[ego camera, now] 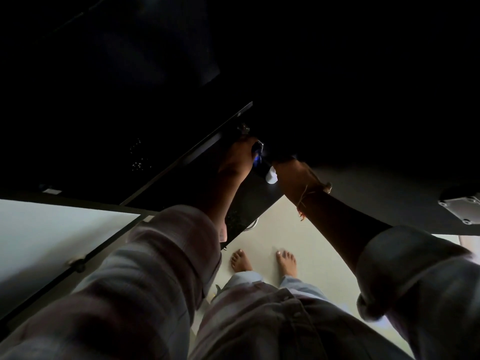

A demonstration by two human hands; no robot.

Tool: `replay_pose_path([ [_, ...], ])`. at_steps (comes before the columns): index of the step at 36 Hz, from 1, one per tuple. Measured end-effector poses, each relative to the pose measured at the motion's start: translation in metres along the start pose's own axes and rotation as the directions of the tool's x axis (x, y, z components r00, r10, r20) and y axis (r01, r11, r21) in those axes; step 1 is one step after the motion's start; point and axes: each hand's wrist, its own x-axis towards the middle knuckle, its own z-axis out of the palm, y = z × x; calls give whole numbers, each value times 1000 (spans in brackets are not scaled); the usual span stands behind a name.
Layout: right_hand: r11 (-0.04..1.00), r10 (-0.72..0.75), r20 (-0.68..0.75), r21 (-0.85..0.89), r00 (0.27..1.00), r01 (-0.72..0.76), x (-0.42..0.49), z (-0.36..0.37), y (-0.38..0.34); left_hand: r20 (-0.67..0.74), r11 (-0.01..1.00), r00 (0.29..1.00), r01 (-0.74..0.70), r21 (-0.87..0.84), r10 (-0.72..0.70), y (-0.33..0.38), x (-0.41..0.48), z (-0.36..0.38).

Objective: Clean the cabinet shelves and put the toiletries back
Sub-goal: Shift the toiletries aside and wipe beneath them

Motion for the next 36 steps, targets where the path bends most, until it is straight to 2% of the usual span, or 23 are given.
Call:
replay_pose_path([
  [3,995,-18,-24,-103,1000,15,1,-2,2,-5,1000,1000,-9,16,9,0,3,1],
  [6,987,-138,-142,-104,980,124,0,-6,-1,-7,1000,1000,-18,17,18,1,4,2],
  [8,969,-181,-174,-198,968,146,0,-9,-5,-3,1000,1000,-16,-1,16,1,6,3],
  [10,961,-159,-129,-247,979,123,-2,-12,-9,4,1000,1000,-7,-4,7,1,7,4],
  [14,983,-86,-101,-173,991,67,-6,-10,-6,10,1000,1000,-4,-3,4,1,9,8],
  [18,964,-98,-84,-256,992,73,-7,-6,-5,18,999,1000,16,-33,-15,0,11,11],
  [25,962,-82,-55,-266,995,65,-12,-5,-3,17,997,999,32,-77,-30,-3,10,17],
  [36,956,-119,-123,-283,985,80,-27,-4,-2,-54,999,998,34,-16,-35,-7,-2,20],
])
